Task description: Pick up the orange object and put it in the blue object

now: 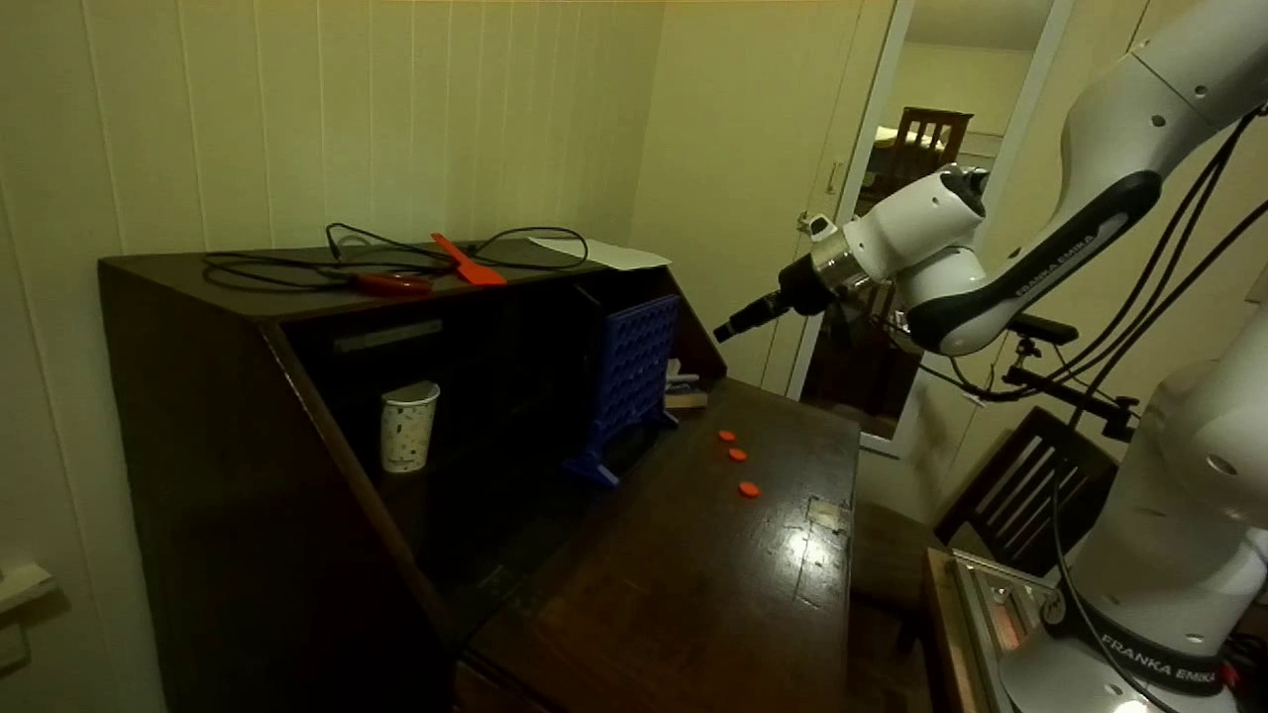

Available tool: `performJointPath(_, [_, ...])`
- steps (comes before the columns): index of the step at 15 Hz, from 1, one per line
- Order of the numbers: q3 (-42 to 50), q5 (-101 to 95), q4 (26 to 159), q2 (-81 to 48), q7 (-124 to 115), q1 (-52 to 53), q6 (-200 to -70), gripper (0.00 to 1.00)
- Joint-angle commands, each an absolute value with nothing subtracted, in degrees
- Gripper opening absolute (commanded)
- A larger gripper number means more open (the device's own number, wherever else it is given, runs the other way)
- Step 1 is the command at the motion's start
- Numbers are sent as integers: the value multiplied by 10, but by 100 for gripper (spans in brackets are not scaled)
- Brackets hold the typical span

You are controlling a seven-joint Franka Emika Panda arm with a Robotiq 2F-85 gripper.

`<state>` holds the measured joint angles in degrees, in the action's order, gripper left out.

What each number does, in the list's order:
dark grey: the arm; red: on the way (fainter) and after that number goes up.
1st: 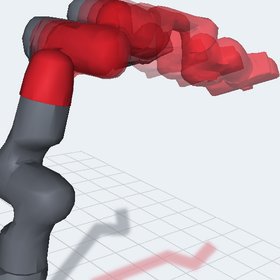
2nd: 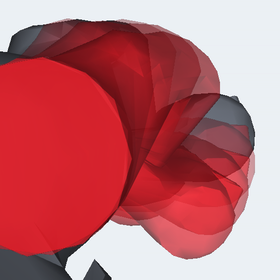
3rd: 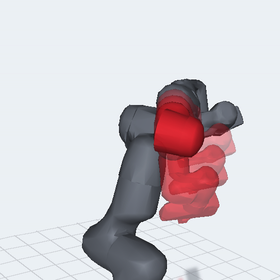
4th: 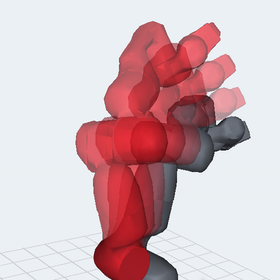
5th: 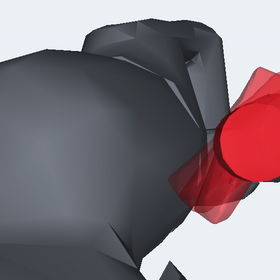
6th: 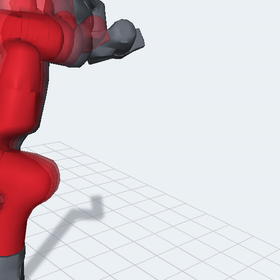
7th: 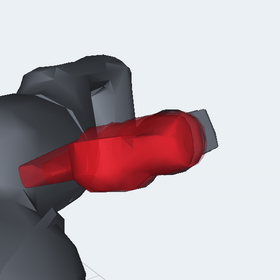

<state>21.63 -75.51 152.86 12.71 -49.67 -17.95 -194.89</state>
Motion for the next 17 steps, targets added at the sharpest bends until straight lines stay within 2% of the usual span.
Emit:
performJointPath(1, [249, -814, 1549, 117, -527, -150, -1932, 100])
performJointPath(11, [278, -897, 1570, 58, -552, -149, -1909, 100])
performJointPath(12, [280, -897, 1572, 57, -549, -150, -1906, 100])
performJointPath(13, [259, -788, 1601, 62, -436, -172, -1903, 100])
performJointPath(14, [256, -768, 1607, 65, -418, -173, -1899, 100])
performJointPath(15, [276, -843, 1583, 58, -494, -152, -1893, 100])
performJointPath(17, [270, -825, 1574, 47, -477, -156, -1904, 100])
